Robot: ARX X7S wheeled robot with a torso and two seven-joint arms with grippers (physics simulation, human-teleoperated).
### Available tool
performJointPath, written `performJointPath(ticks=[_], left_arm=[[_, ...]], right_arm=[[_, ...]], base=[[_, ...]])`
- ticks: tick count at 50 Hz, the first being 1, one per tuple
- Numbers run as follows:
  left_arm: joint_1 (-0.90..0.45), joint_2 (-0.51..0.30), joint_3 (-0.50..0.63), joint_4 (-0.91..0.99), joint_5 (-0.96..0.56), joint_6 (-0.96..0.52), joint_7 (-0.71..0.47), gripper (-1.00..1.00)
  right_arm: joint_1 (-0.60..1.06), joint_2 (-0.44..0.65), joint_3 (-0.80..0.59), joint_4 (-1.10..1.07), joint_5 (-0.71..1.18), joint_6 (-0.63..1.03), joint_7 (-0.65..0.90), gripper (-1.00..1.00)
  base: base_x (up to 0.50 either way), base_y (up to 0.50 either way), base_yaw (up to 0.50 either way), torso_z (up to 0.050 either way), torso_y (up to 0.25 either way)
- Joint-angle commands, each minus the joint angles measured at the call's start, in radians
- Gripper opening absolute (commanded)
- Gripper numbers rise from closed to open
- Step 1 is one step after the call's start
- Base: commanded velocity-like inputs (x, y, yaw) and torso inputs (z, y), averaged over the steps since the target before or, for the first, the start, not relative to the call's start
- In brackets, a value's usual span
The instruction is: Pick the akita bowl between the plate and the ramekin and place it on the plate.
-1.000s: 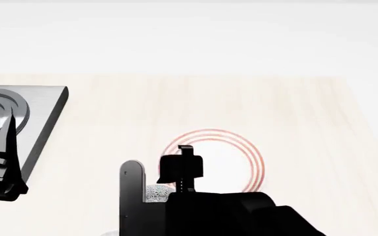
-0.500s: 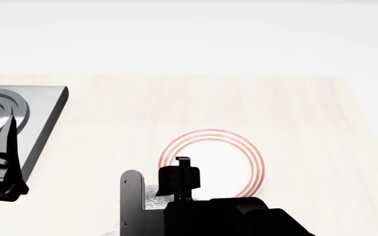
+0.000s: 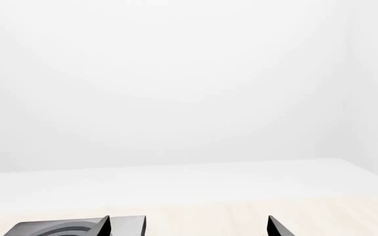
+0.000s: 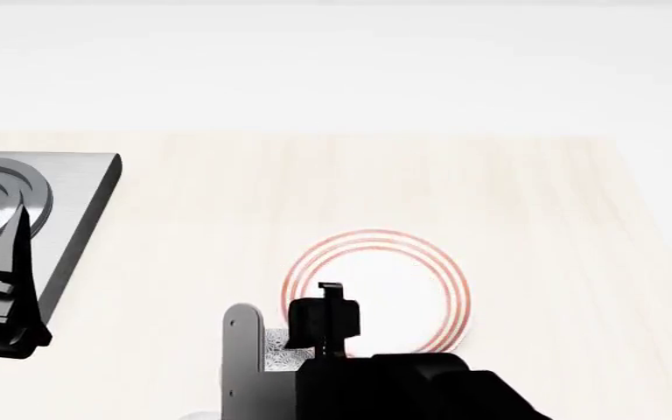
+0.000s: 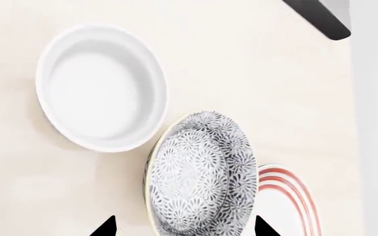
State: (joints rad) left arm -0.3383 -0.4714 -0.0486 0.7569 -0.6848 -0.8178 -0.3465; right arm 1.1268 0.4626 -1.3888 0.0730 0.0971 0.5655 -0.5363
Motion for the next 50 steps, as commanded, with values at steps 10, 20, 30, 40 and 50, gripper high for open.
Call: performJointPath(ticks=[10, 20, 30, 40, 50], left_arm=[[-0.002, -0.004, -0.001, 0.002, -0.012, 0.001, -0.007, 1.0], [-0.001, -0.008, -0.004, 0.006, -0.018, 0.003, -0.009, 1.0], [0.007, -0.011, -0.006, 0.003, -0.019, 0.011, -0.009, 1.0], [0.007, -0.013, -0.003, 0.002, -0.02, 0.014, -0.011, 1.0], [0.007, -0.015, 0.0, 0.003, -0.024, 0.014, -0.014, 1.0]], right_arm=[[-0.023, -0.045, 0.016, 0.085, 0.007, -0.06, 0.028, 1.0], [-0.034, -0.043, 0.02, 0.067, 0.036, -0.069, 0.002, 1.0], [-0.042, -0.052, 0.01, 0.097, 0.034, -0.085, -0.005, 1.0], [-0.04, -0.06, -0.024, 0.144, 0.002, -0.095, -0.012, 1.0], [-0.043, -0.063, -0.035, 0.165, -0.016, -0.106, -0.001, -1.0]], base=[[0.0, 0.0, 0.0, 0.0, 0.0], [0.0, 0.0, 0.0, 0.0, 0.0], [0.0, 0.0, 0.0, 0.0, 0.0], [0.0, 0.0, 0.0, 0.0, 0.0], [0.0, 0.0, 0.0, 0.0, 0.0]])
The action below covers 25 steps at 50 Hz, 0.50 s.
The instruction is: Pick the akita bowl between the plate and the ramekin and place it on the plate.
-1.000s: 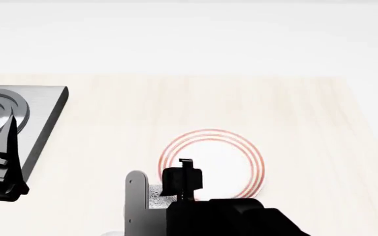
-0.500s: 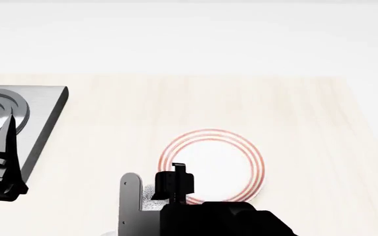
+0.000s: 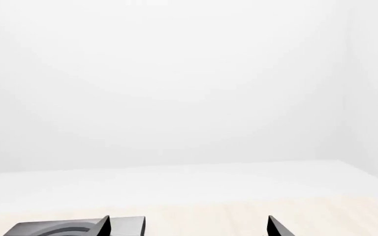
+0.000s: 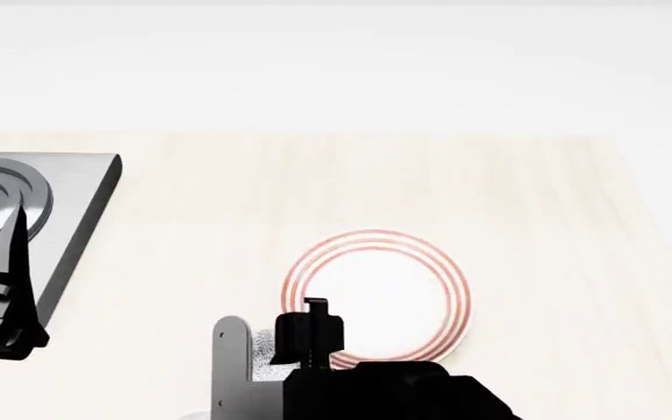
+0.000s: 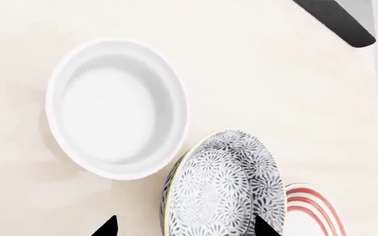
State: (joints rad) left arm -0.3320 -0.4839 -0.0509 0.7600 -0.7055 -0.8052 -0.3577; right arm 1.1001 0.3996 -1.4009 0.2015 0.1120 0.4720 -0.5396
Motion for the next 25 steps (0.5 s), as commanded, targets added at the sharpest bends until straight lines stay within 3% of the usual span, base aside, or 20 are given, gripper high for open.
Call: performJointPath(ticks=[1, 25], left_arm=[[0.0, -0.003, 0.002, 0.0, -0.004, 0.002, -0.003, 1.0], [0.005, -0.011, -0.005, 0.004, -0.014, 0.01, -0.009, 1.0]], right_arm=[[-0.016, 0.001, -0.023, 0.034, -0.031, -0.012, 0.003, -1.0], [-0.008, -0.007, -0.046, 0.062, -0.084, -0.033, 0.037, -1.0]], base=[[0.0, 0.0, 0.0, 0.0, 0.0], [0.0, 0.0, 0.0, -0.001, 0.0]])
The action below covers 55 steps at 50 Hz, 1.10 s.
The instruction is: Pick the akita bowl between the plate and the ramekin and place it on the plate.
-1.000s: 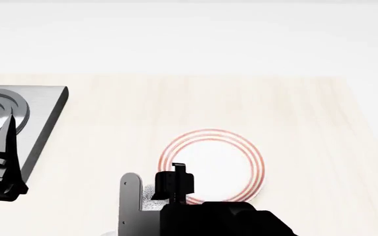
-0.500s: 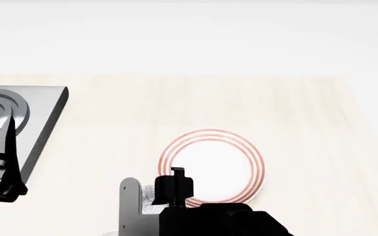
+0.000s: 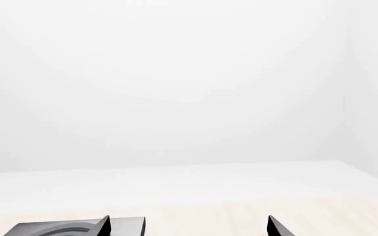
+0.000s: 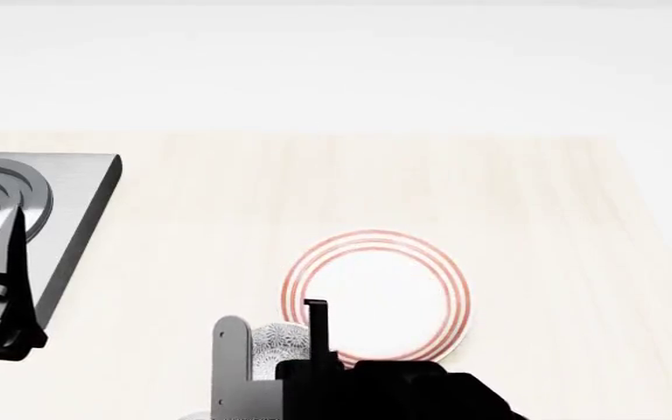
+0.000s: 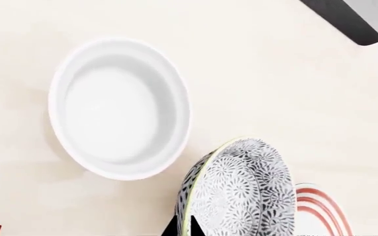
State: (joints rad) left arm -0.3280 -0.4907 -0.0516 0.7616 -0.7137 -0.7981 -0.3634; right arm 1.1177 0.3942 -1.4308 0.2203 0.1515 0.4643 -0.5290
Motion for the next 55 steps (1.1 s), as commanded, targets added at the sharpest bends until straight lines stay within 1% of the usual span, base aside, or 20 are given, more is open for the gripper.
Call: performJointPath(ticks=[1, 21, 35, 46, 55], left_arm=[[0.001, -0.004, -0.005, 0.002, -0.006, 0.003, -0.004, 1.0], [-0.005, -0.01, -0.015, 0.02, -0.032, -0.005, -0.016, 1.0], [-0.005, -0.013, -0.013, 0.031, -0.041, -0.007, -0.025, 1.0], [-0.002, -0.016, -0.013, 0.037, -0.047, -0.005, -0.029, 1.0], [-0.004, -0.017, -0.005, 0.034, -0.046, -0.004, -0.031, 1.0]], right_arm=[[-0.023, 0.0, -0.015, 0.038, -0.123, -0.022, 0.026, -1.0], [0.12, 0.085, 0.016, -0.164, -0.203, 0.111, 0.041, -1.0], [0.17, 0.133, 0.05, -0.274, -0.21, 0.175, 0.035, -1.0], [0.168, 0.143, 0.063, -0.238, -0.215, 0.163, 0.057, -1.0], [0.16, 0.119, 0.083, -0.093, -0.227, 0.103, 0.119, -1.0]], base=[[0.0, 0.0, 0.0, 0.0, 0.0], [0.0, 0.0, 0.0, -0.001, 0.0], [0.0, 0.0, 0.0, 0.0, 0.0], [0.0, 0.0, 0.0, 0.0, 0.0], [0.0, 0.0, 0.0, 0.0, 0.0]])
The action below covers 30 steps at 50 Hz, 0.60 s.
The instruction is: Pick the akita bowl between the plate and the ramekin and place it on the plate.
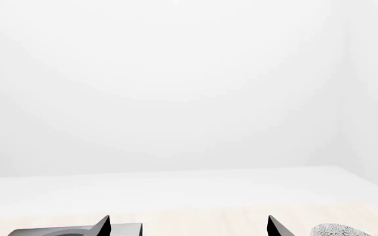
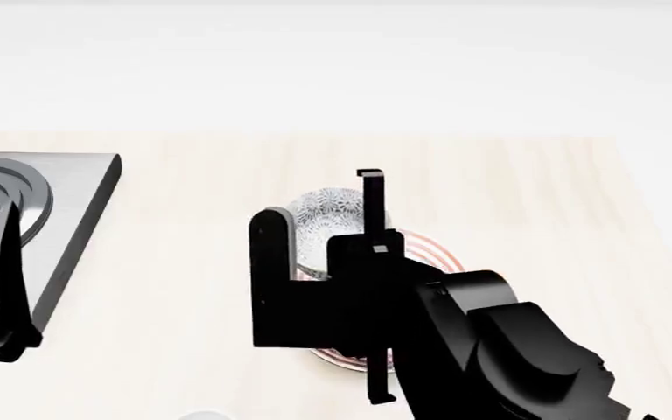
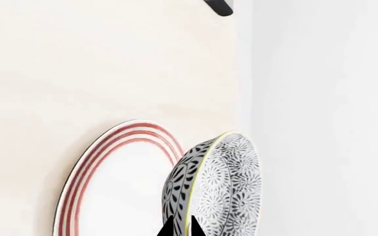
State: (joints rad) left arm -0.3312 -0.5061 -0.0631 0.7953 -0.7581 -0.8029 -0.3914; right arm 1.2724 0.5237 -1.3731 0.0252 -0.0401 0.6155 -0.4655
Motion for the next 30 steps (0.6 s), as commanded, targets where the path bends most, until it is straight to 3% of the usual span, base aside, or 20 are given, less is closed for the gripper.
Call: performJointPath(ticks=[1, 30], left_arm=[[-0.001, -0.002, 0.007, -0.001, -0.001, 0.002, -0.002, 1.0], [0.01, -0.006, 0.016, -0.016, 0.003, 0.023, 0.001, 1.0]], right_arm=[[0.005, -0.015, 0.03, 0.116, -0.034, -0.055, 0.061, -1.0], [-0.052, -0.134, 0.008, 0.51, -0.08, -0.25, 0.211, -1.0]], base=[[0.0, 0.0, 0.0, 0.0, 0.0], [0.0, 0.0, 0.0, 0.0, 0.0]])
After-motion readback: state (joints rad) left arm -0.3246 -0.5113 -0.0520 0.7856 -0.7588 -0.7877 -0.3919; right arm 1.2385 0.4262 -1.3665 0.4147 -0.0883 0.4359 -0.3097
